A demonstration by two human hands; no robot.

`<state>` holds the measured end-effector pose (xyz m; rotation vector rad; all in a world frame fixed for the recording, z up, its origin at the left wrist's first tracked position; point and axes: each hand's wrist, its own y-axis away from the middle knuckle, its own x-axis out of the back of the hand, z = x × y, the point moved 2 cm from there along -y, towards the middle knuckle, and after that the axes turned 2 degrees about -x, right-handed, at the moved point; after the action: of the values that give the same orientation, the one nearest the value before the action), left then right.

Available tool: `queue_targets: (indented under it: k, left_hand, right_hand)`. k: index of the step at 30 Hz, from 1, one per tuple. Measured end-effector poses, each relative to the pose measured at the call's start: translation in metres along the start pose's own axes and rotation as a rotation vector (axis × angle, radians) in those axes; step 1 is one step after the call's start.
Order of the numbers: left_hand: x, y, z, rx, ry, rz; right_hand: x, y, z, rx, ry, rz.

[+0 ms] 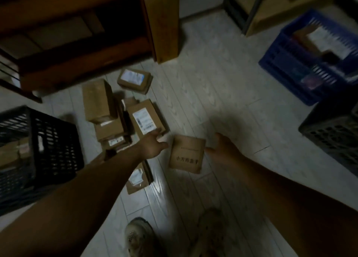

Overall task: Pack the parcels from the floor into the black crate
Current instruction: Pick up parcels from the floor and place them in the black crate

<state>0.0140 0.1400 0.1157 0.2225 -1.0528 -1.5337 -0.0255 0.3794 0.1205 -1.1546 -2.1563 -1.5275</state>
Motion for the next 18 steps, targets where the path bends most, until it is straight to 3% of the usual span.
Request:
queue_targets:
  k: [7,12,15,18]
  left_hand:
    - [-0.098,-0.124,-0.089,0.065,-0.070,-0.030]
    - [-0.138,-0.162,-0.129,0.143,0.129,-0.080]
    - [-0.141,-0.157,-0.132,0.107,0.225,-0.055]
    - [-0.122,-0.133,-0.112,0.018,0.211,-0.043]
  right_hand:
    - [-0.119,-0.120,0.081,-0.065,-0.156,-0.092]
    - [-0.186,-0.155,0.105,-0.123,-0.439,-0.148]
    - [-0.198,-0.154,0.102,-0.153,-0.676,-0.168]
    - [-0.179,-0.132,0.089,-0.071,-0.671,-0.109]
